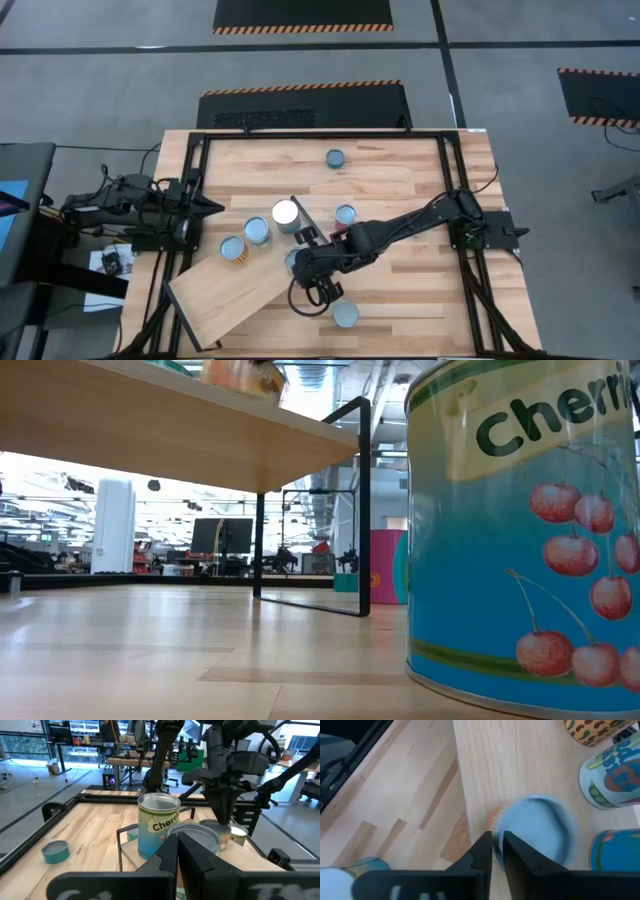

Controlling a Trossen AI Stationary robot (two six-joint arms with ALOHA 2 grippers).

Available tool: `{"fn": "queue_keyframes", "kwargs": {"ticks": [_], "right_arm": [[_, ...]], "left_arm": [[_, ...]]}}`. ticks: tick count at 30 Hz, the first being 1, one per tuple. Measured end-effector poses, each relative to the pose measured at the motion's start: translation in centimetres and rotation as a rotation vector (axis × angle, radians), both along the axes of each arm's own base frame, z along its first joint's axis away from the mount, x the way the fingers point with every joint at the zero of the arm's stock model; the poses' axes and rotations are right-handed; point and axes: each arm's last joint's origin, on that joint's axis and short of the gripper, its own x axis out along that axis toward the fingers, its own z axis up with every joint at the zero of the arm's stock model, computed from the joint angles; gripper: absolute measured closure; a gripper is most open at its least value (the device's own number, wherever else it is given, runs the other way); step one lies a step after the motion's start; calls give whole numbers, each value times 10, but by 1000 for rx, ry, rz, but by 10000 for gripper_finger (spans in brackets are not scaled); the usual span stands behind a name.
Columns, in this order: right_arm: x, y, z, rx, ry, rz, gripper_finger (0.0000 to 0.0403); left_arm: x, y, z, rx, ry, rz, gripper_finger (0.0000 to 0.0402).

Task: Pick and place cans onto a shelf
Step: Put the canned mushrooms on the shelf

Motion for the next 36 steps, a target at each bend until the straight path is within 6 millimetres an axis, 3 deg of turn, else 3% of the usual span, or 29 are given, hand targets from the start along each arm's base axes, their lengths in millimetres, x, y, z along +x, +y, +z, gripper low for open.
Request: {"fn": "queue_keyframes", "kwargs": {"ticks": [7,10,14,17,20,24,28,36], "right_arm": [[4,-1,4,20,-47,-13,288],[-5,3,17,-28,-86,-3,287],[-36,11,46,-76,-99,-15,325],[-54,14,51,-83,-88,-55,381],[-65,14,35,-56,-99,-95,390],[-82,15,1,19,-202,-137,393],[-106,10,-31,130,-345,-171,396],[-164,-7,-69,251,-612,-253,398]], "left_arm": [[0,0,0,3,0,-4,401],[0,-1,0,20,-2,-27,401],[-1,0,1,25,1,-12,401],[-5,0,13,22,-13,1,401],[-9,1,33,42,-18,10,401],[1,0,58,85,43,9,401],[29,-1,76,118,174,0,401],[81,-15,113,183,378,-54,401]]}}
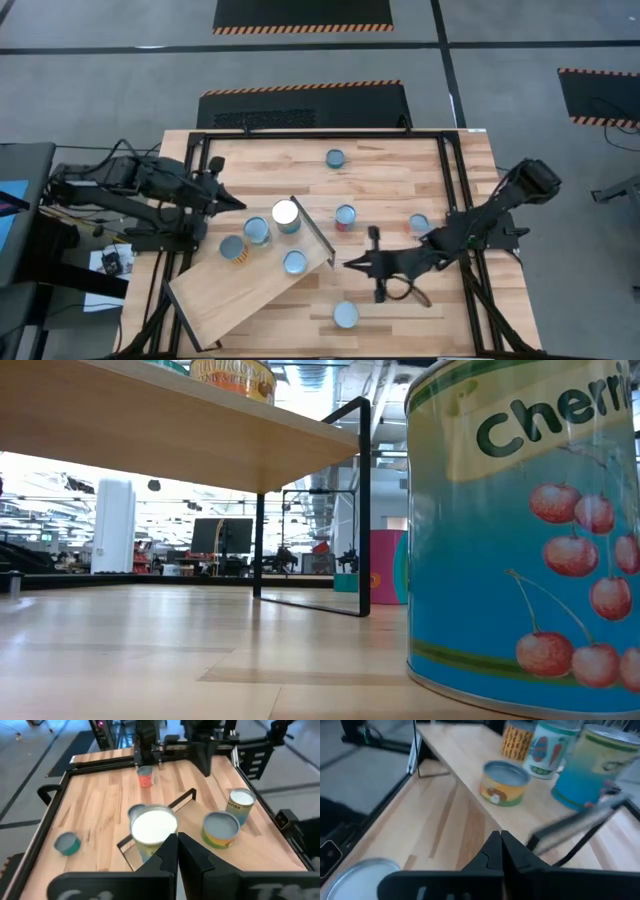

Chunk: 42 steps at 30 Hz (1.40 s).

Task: Pick and place cans onto a shelf
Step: Put the canned mushrooms on the shelf

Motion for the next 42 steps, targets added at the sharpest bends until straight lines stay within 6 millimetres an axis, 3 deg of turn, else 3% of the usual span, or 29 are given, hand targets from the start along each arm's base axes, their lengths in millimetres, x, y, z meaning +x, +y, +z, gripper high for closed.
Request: {"fn": "queue_keyframes", "kwargs": {"ticks": [5,9,17,24,28,33,42], "right_arm": [[-20,-15,-30,61,-125,-40,396],[-26,-20,-45,91,-186,-57,398],[-26,-21,-64,69,-158,-63,393],[-26,-19,-54,105,-232,-40,394],[-30,-12,-54,80,-230,-4,394],[-32,-9,-54,51,-238,13,394],[-32,-9,-54,33,-236,16,393]], "left_arm": [[18,-17,24,59,67,3,401],[35,-39,30,93,170,5,401],[84,-111,17,185,290,-118,401],[124,-152,-6,201,409,-101,401],[141,-159,-18,162,469,-52,401],[159,-153,-33,93,529,44,393],[186,-145,-61,66,621,111,314]]}}
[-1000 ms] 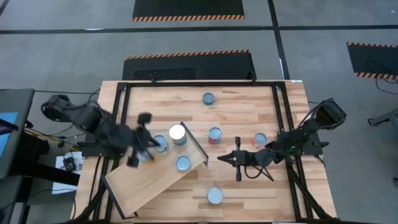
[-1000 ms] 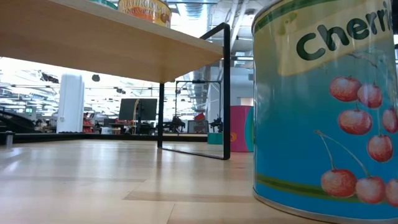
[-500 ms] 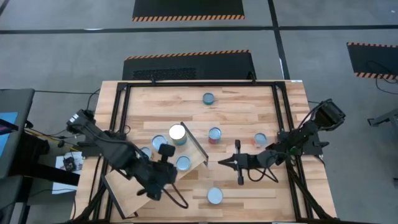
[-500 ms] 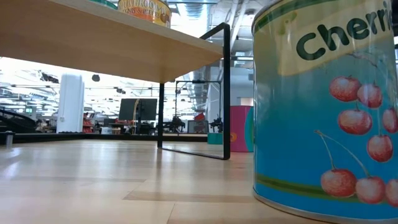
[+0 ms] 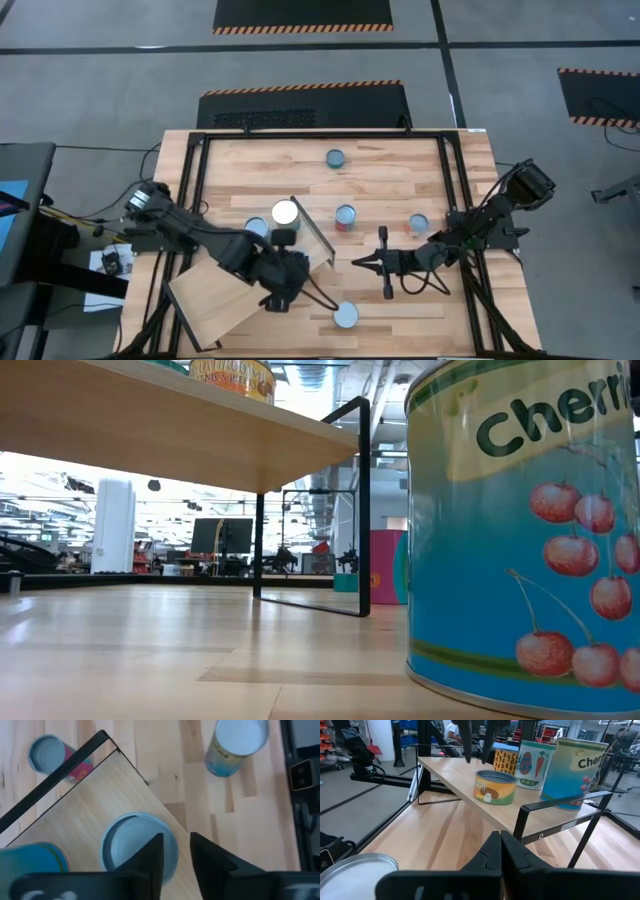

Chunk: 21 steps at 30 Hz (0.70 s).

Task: Pick and place cans onto a shelf
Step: Put the canned mushrooms on the shelf

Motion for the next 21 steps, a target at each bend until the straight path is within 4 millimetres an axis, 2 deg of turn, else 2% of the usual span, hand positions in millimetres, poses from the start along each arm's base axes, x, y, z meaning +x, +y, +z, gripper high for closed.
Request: {"fn": "queue_keyframes", "kwargs": {"ticks": [6,21], "right_arm": [[0,0,0,-14,0,3,393],[0,1,0,-20,0,17,393]], "left_arm": [[3,6,-2,-8,9,38,284],[1,7,-12,-27,70,40,290]]}}
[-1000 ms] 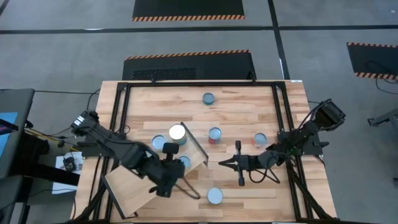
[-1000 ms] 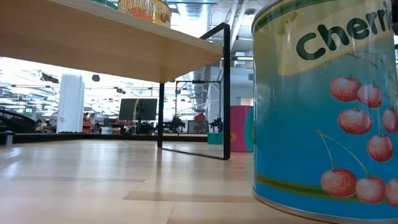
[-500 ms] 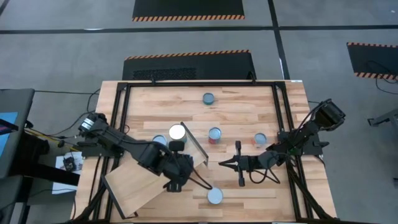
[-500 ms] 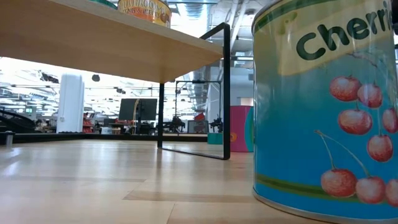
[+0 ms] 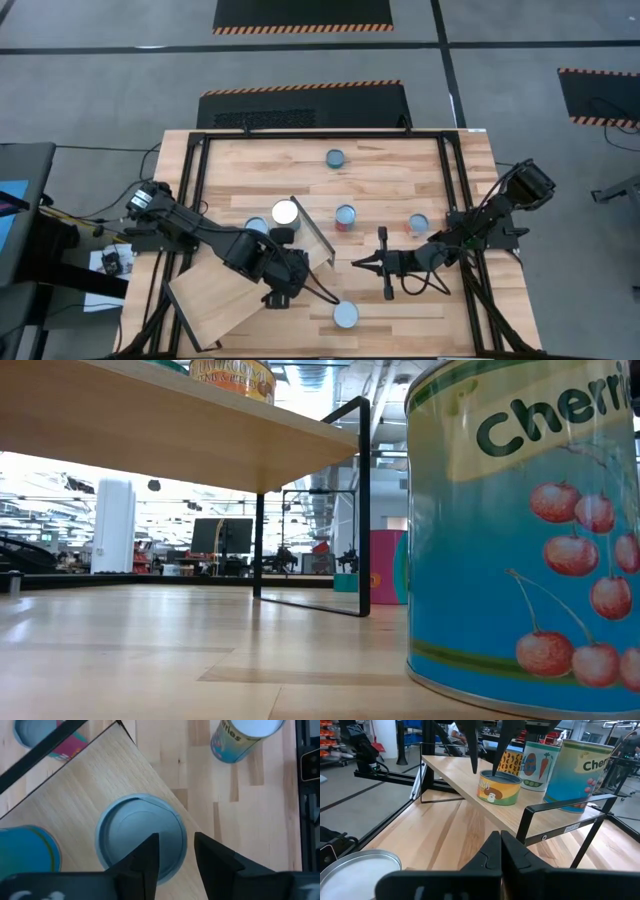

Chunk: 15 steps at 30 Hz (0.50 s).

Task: Pick and place cans onto a shelf
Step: Put the canned mushrooms on the shelf

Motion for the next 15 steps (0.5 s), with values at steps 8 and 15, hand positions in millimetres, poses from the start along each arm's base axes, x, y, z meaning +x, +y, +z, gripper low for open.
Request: {"fn": "queue_keyframes", "kwargs": {"ticks": [8,15], "right_arm": [[0,0,0,-5,0,0,394],[0,0,0,-11,0,1,393]], "left_arm": [[-1,-1,0,-8,16,-49,325],[-1,-1,0,-11,21,-66,363]]}}
